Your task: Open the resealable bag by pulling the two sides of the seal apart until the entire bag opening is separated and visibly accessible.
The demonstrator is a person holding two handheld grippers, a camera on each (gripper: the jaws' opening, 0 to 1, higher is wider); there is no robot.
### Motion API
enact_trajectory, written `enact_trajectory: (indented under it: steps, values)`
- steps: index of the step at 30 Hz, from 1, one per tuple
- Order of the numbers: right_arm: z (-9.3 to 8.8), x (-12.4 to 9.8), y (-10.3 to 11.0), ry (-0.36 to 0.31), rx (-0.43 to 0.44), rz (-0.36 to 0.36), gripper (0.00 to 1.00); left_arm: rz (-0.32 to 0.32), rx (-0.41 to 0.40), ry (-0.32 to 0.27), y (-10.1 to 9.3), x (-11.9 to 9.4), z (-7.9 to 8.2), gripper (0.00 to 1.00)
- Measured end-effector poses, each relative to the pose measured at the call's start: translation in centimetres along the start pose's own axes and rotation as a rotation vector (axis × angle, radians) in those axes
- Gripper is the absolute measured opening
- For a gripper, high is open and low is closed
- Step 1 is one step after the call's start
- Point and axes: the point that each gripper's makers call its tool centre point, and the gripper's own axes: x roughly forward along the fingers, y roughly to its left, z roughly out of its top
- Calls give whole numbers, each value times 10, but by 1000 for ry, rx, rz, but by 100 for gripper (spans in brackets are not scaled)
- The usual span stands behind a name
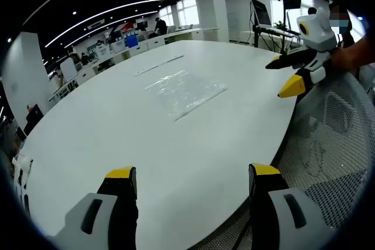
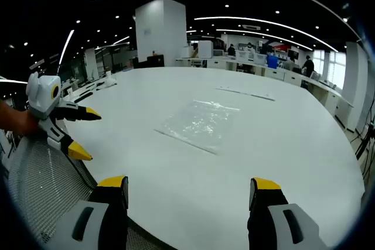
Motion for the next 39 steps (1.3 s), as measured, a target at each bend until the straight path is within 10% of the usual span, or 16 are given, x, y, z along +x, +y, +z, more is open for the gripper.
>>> enact_trajectory:
  steps: [39]
  values:
    - [3, 0, -1, -18, 9, 13, 84, 13, 0, 11, 2, 2, -1, 77]
